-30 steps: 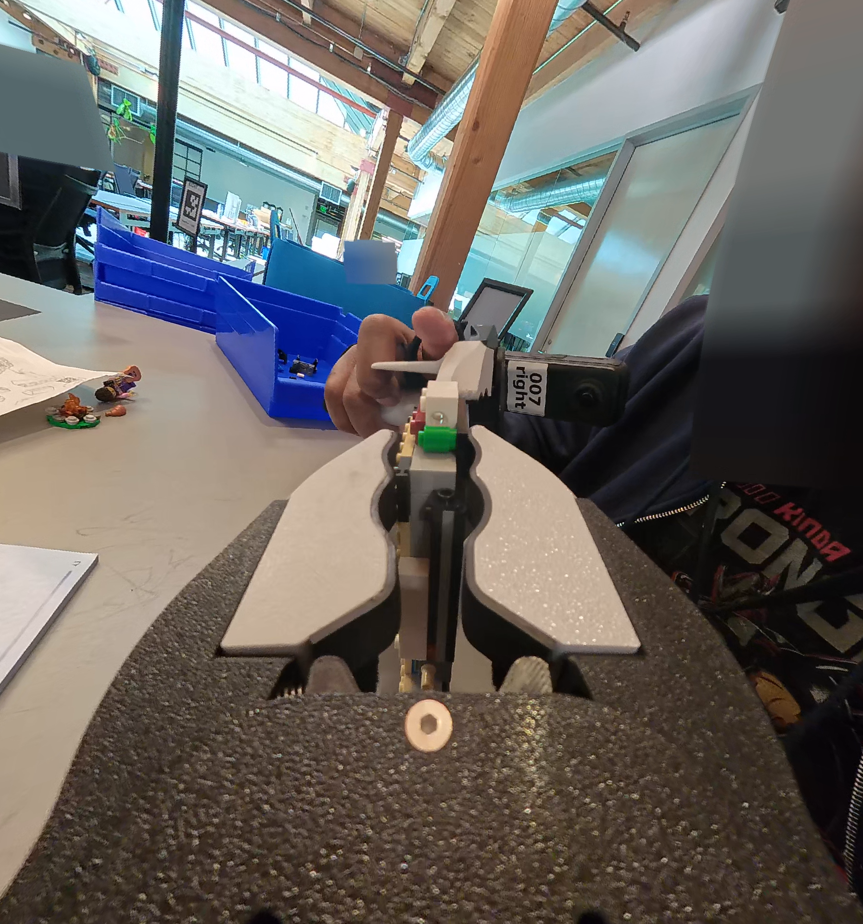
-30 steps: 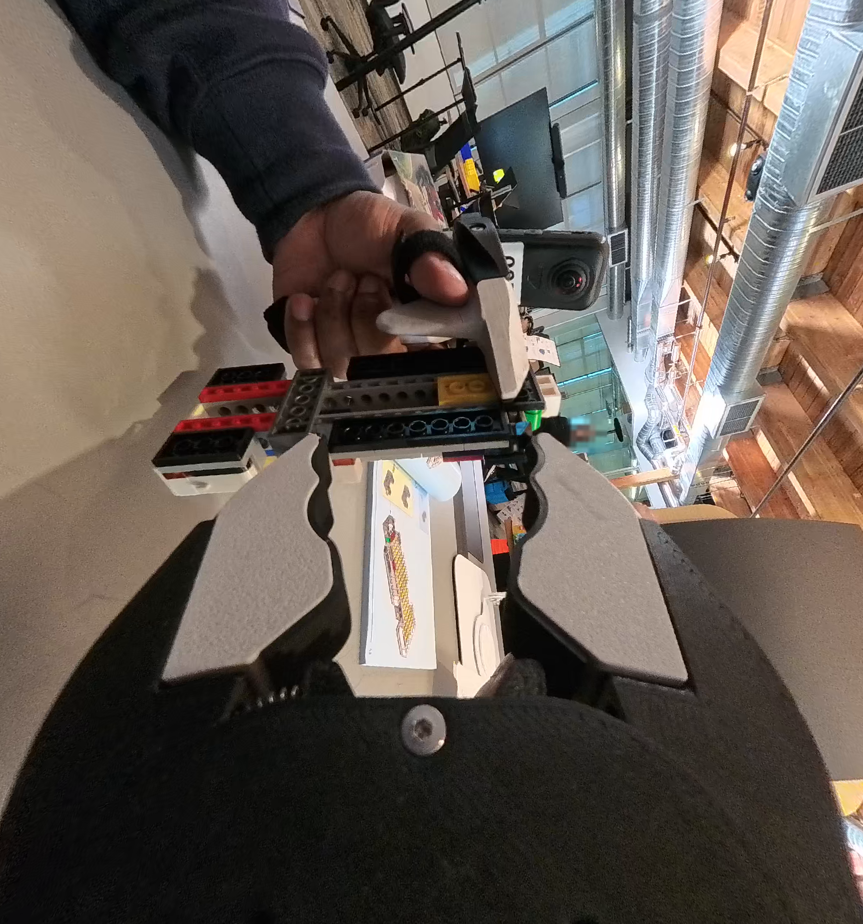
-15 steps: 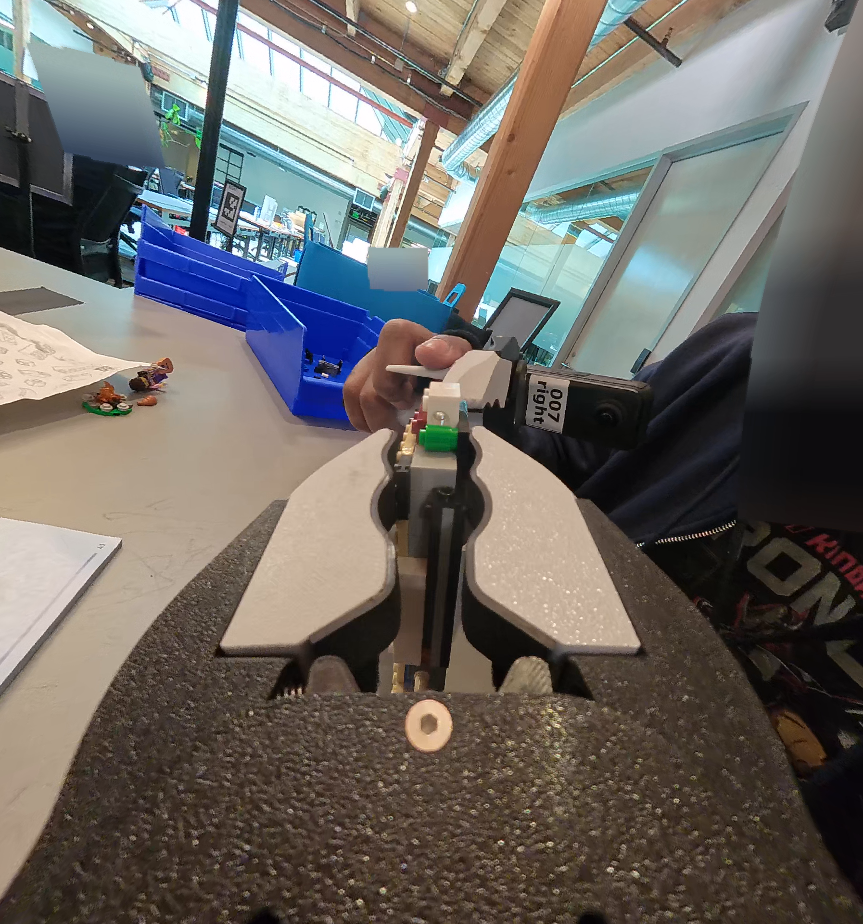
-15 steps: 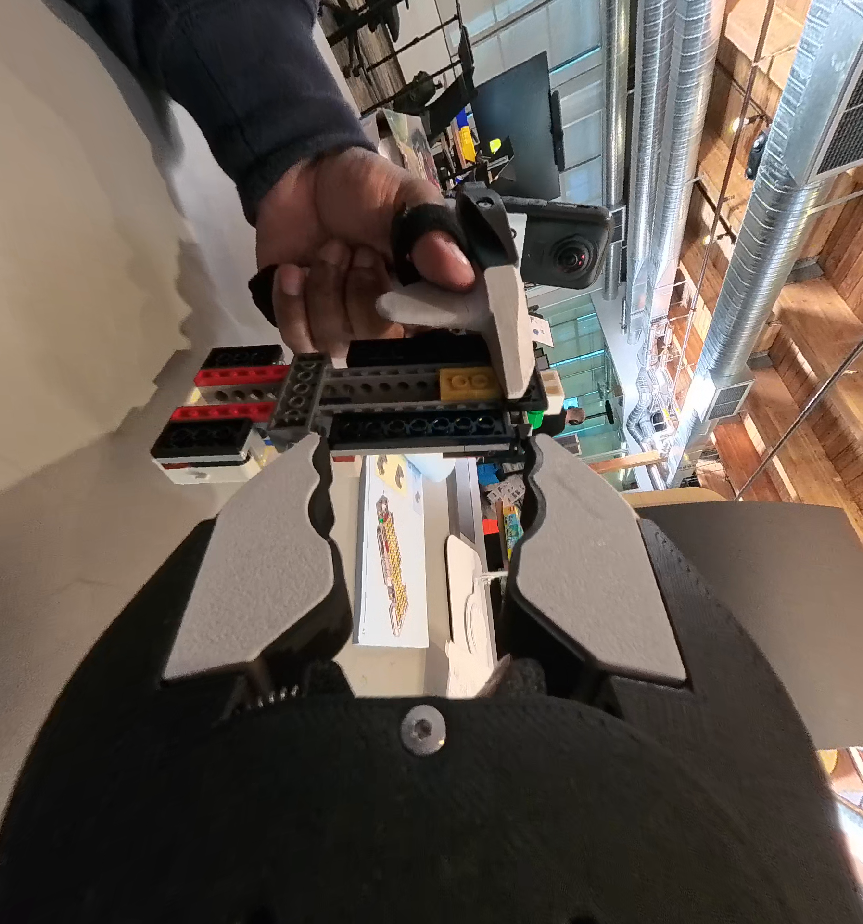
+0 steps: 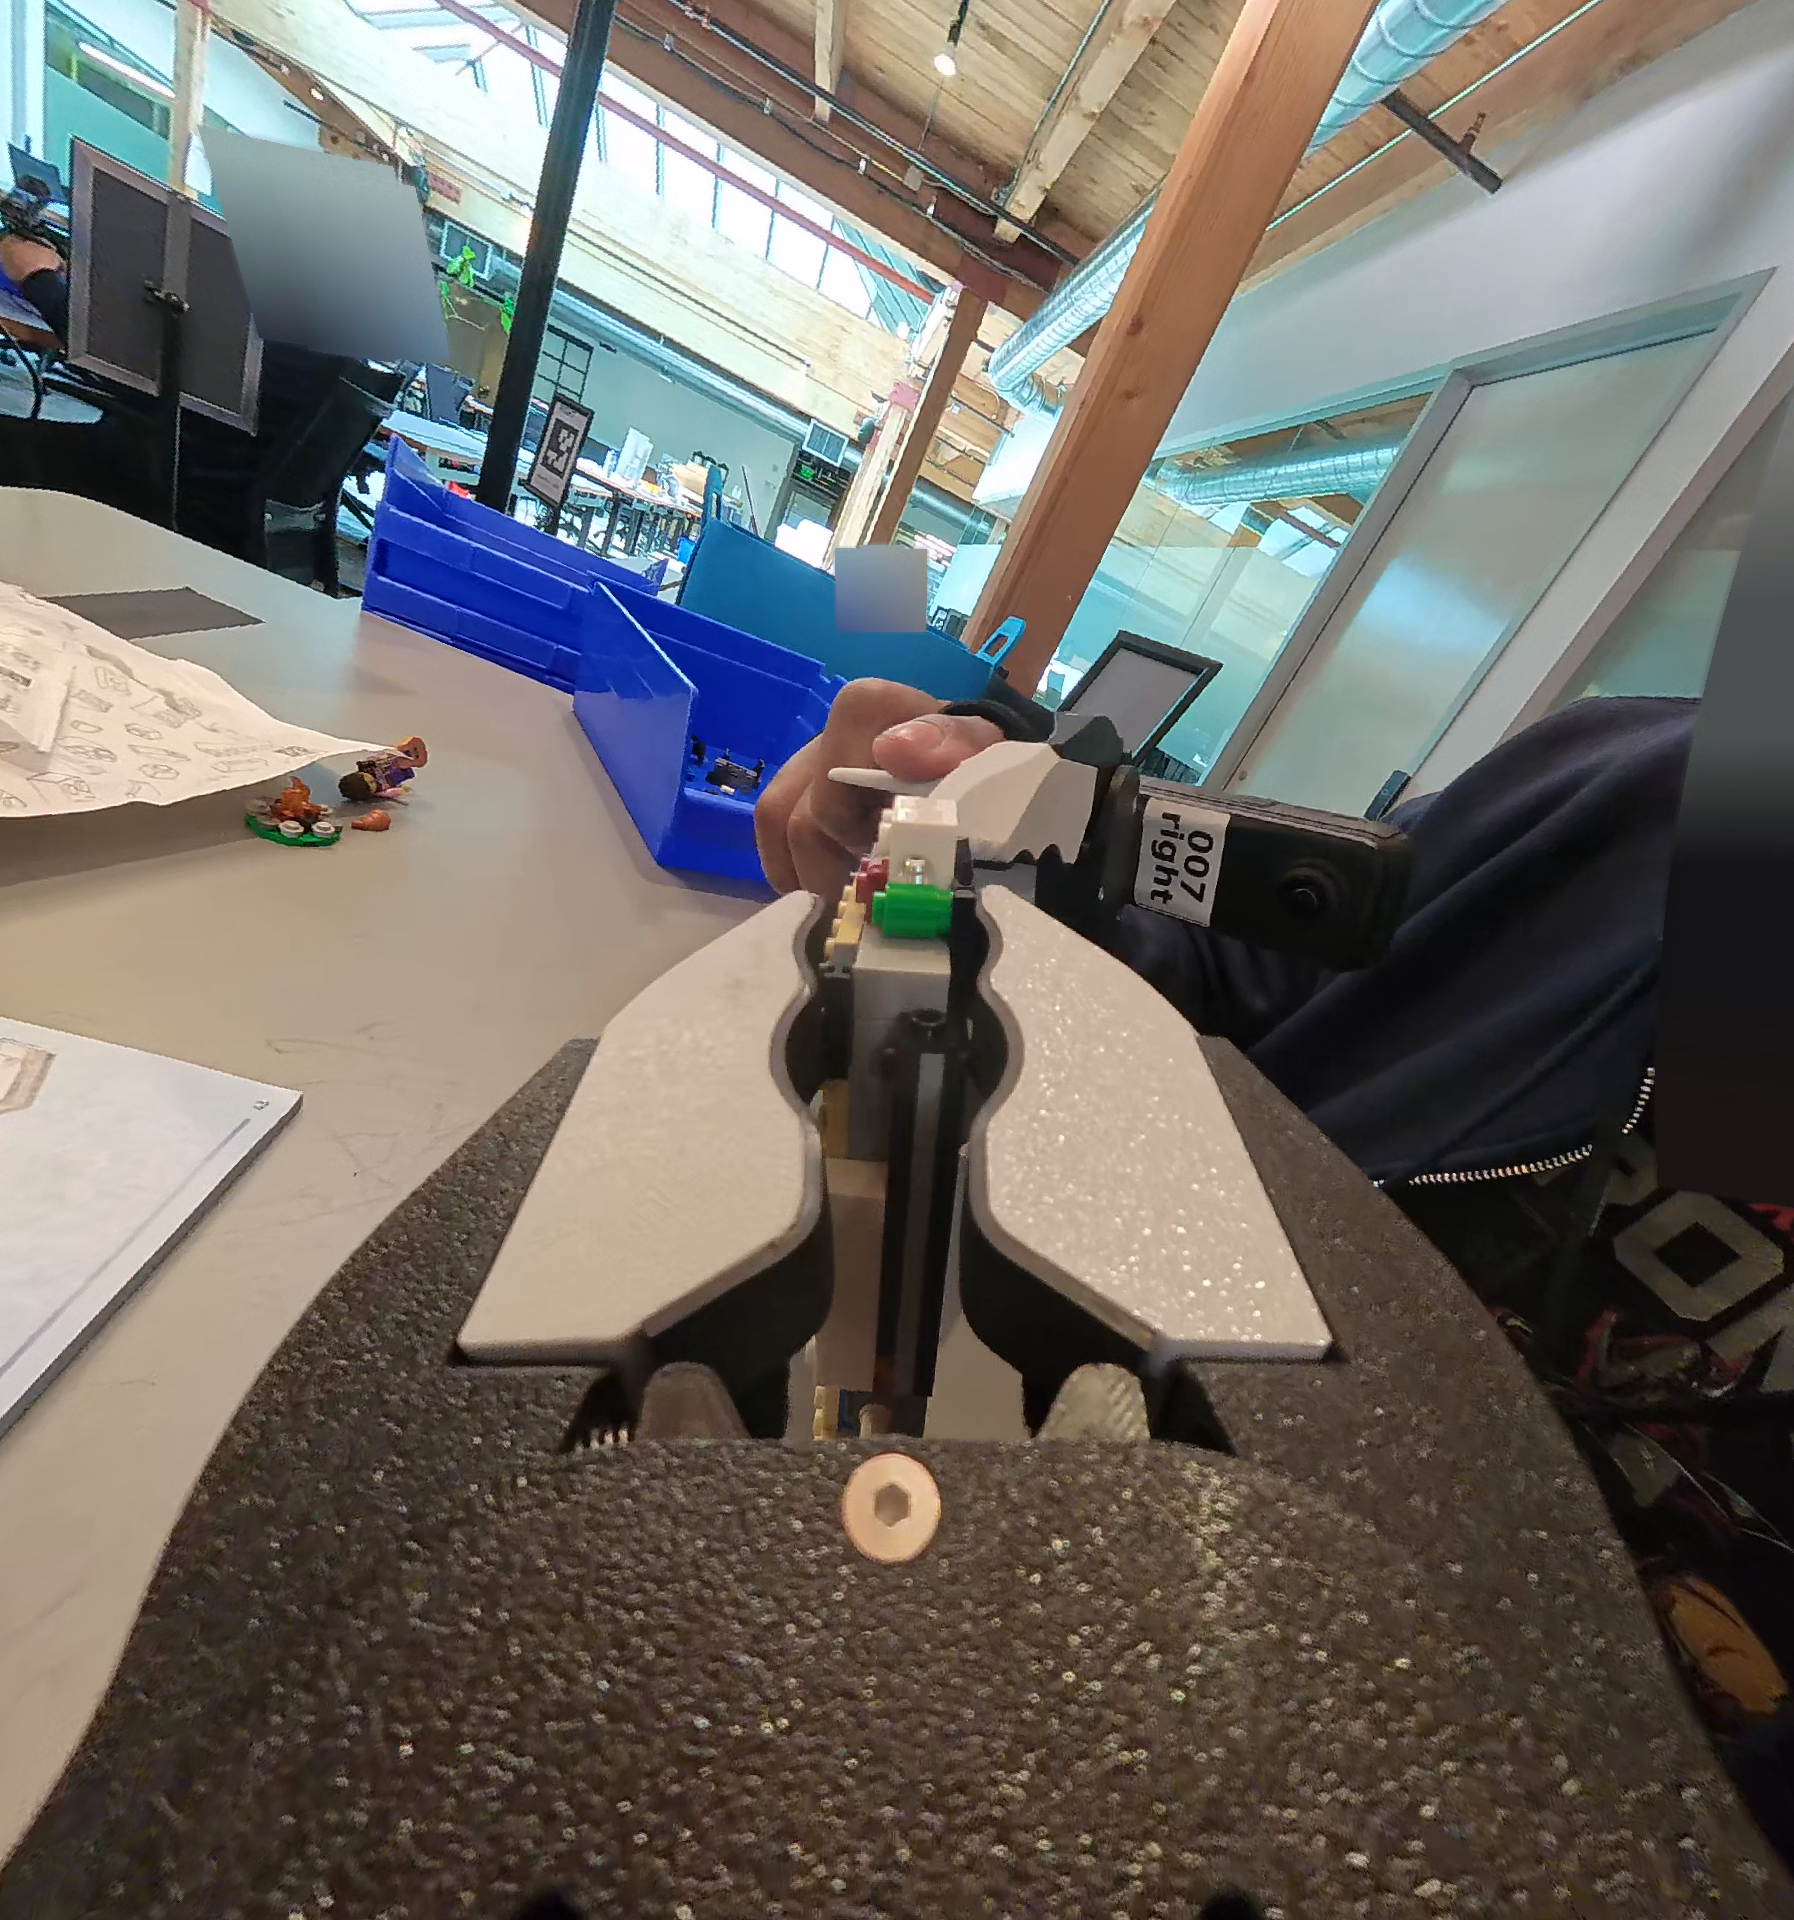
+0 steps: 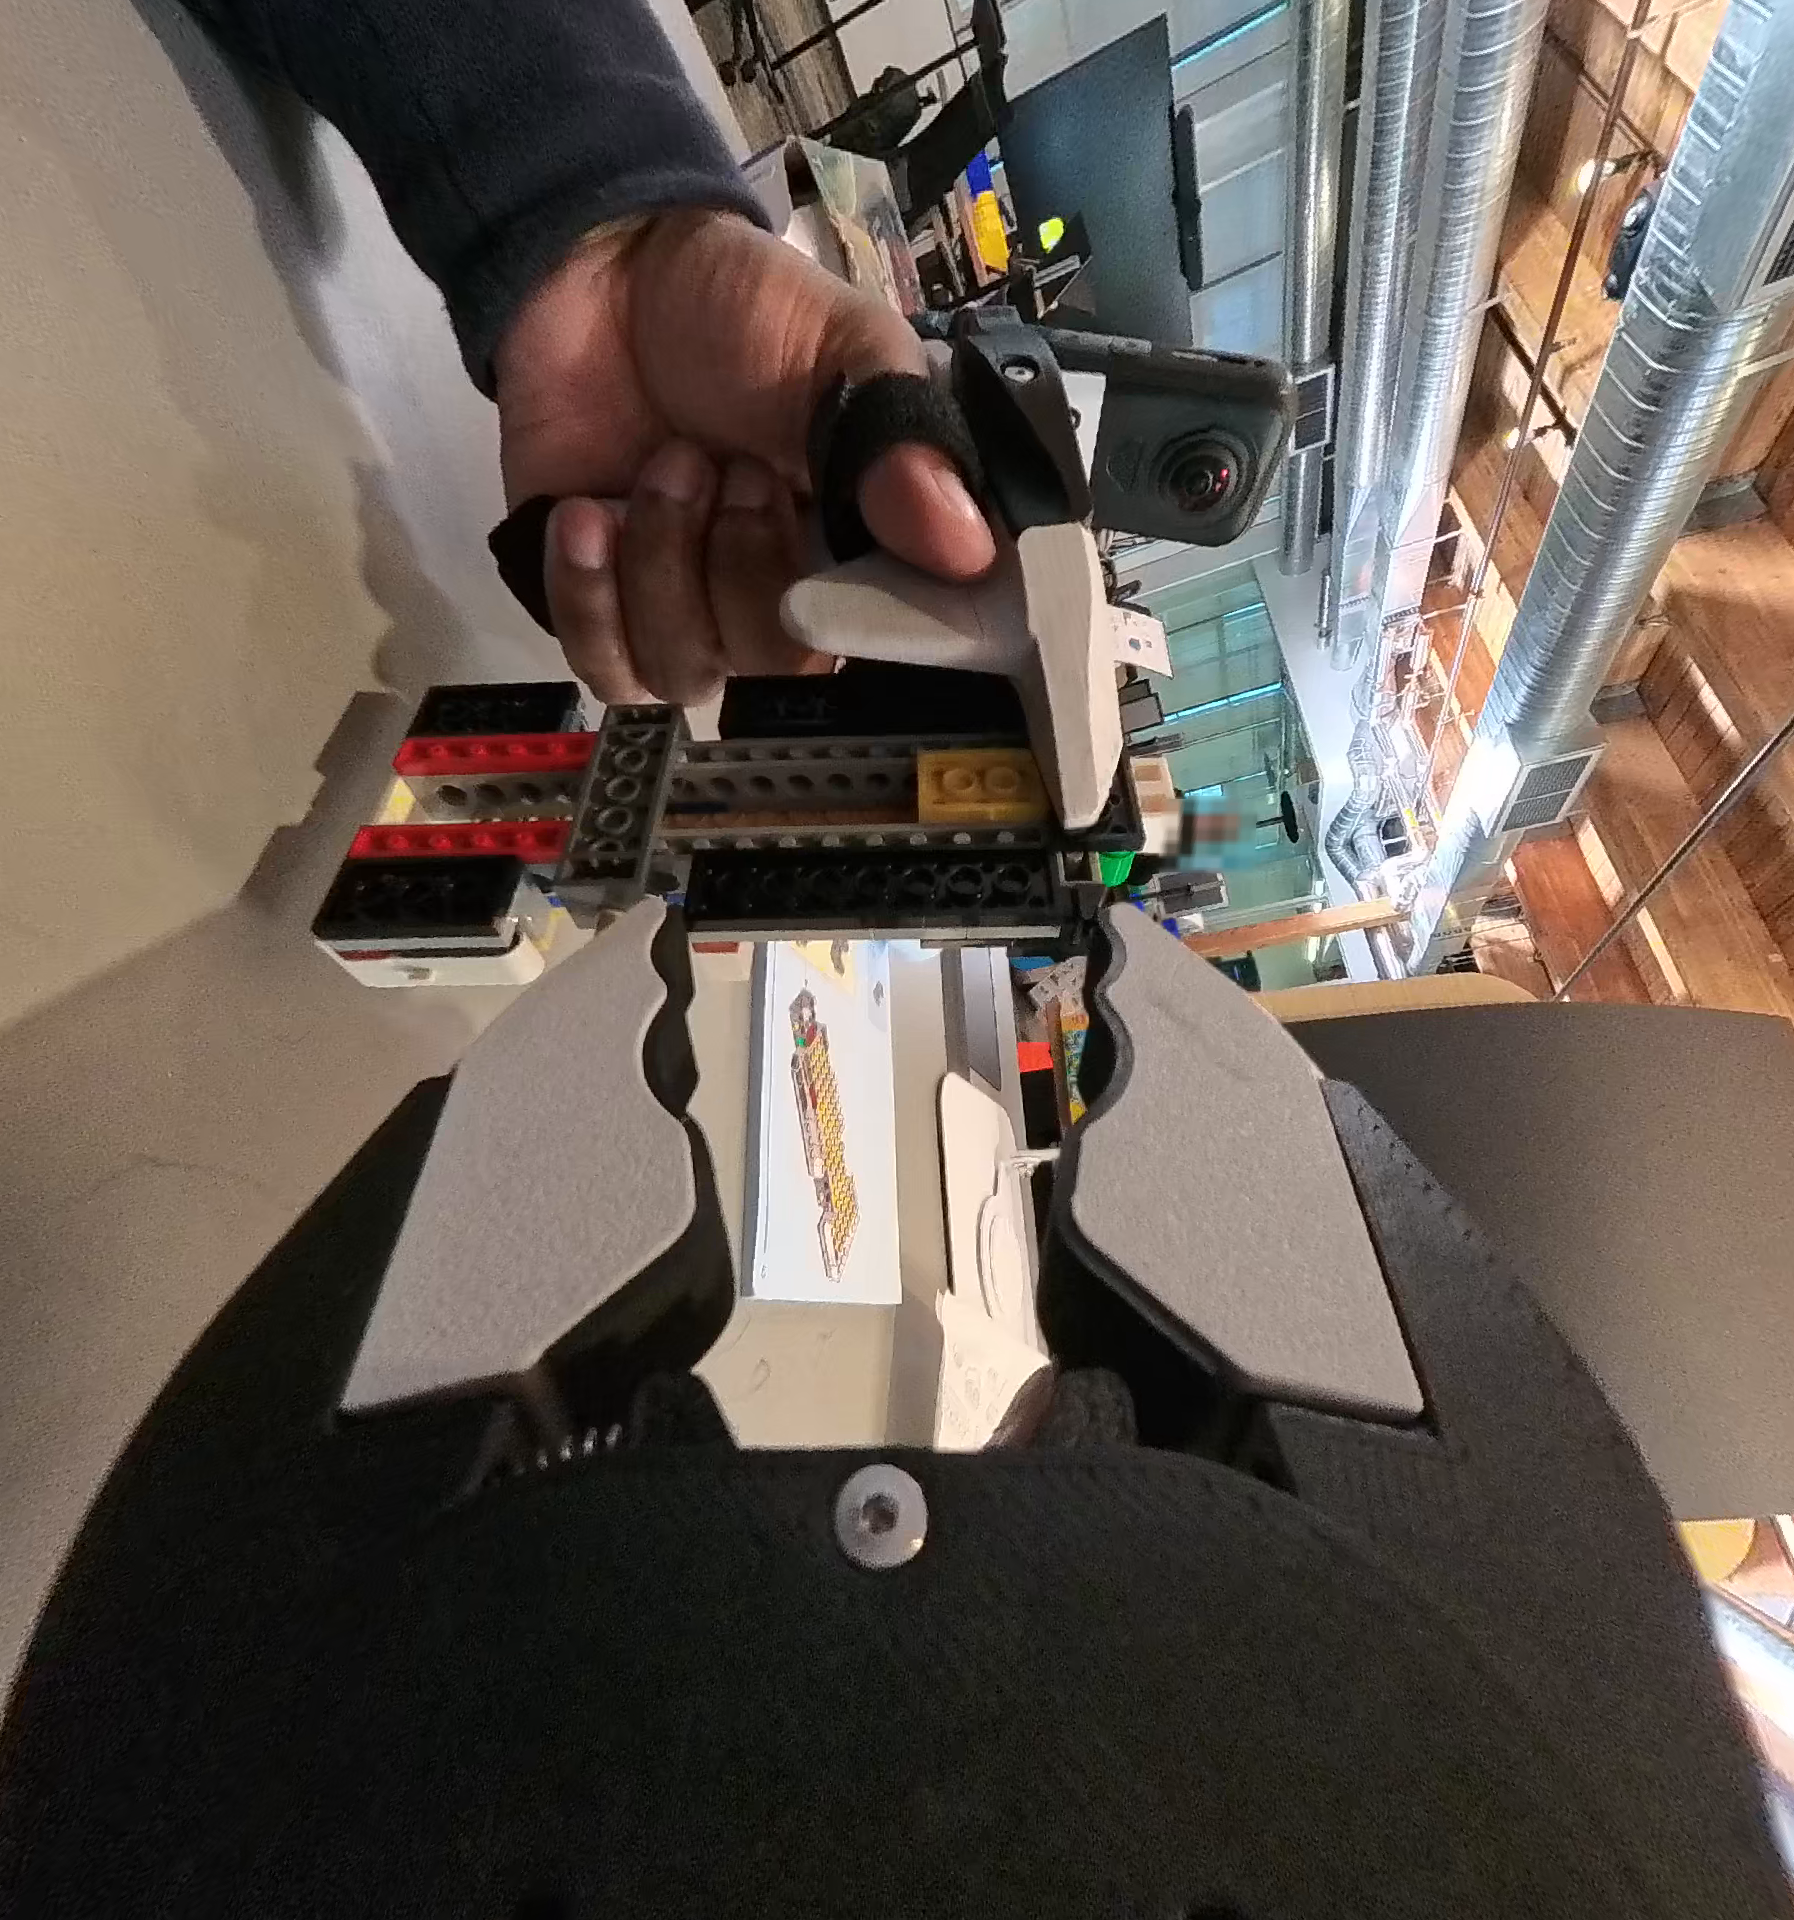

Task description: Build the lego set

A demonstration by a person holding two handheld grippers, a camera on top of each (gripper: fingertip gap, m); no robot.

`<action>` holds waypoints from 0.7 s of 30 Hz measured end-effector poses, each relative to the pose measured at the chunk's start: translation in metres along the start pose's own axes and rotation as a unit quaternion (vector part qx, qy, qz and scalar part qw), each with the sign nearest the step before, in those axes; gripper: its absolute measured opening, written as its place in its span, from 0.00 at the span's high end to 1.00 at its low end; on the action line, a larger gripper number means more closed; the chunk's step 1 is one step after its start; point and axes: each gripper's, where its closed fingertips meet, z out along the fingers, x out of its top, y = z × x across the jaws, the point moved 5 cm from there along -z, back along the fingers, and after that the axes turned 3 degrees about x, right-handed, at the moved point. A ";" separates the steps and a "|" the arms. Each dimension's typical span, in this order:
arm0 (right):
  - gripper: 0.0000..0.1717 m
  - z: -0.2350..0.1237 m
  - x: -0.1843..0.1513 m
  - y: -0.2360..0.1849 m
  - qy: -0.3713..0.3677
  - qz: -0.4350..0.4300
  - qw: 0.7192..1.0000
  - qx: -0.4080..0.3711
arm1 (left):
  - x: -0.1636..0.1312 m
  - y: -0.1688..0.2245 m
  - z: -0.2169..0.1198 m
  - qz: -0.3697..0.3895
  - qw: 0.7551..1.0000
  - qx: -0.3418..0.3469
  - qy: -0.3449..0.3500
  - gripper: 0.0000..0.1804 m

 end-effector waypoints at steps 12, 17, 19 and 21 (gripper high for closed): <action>0.58 0.002 -0.004 -0.001 -0.013 -0.001 1.000 0.005 | -0.002 -0.004 0.000 -0.009 1.000 0.012 0.007 0.87; 0.58 0.003 -0.005 -0.002 -0.016 0.001 1.000 0.009 | -0.003 -0.006 0.000 -0.014 1.000 0.012 0.009 0.87; 0.58 0.004 -0.005 -0.002 -0.017 0.002 1.000 0.010 | -0.003 -0.006 0.000 -0.016 1.000 0.012 0.010 0.87; 0.58 0.004 -0.005 -0.002 -0.019 0.001 1.000 0.011 | -0.003 -0.007 0.000 -0.016 1.000 0.013 0.010 0.87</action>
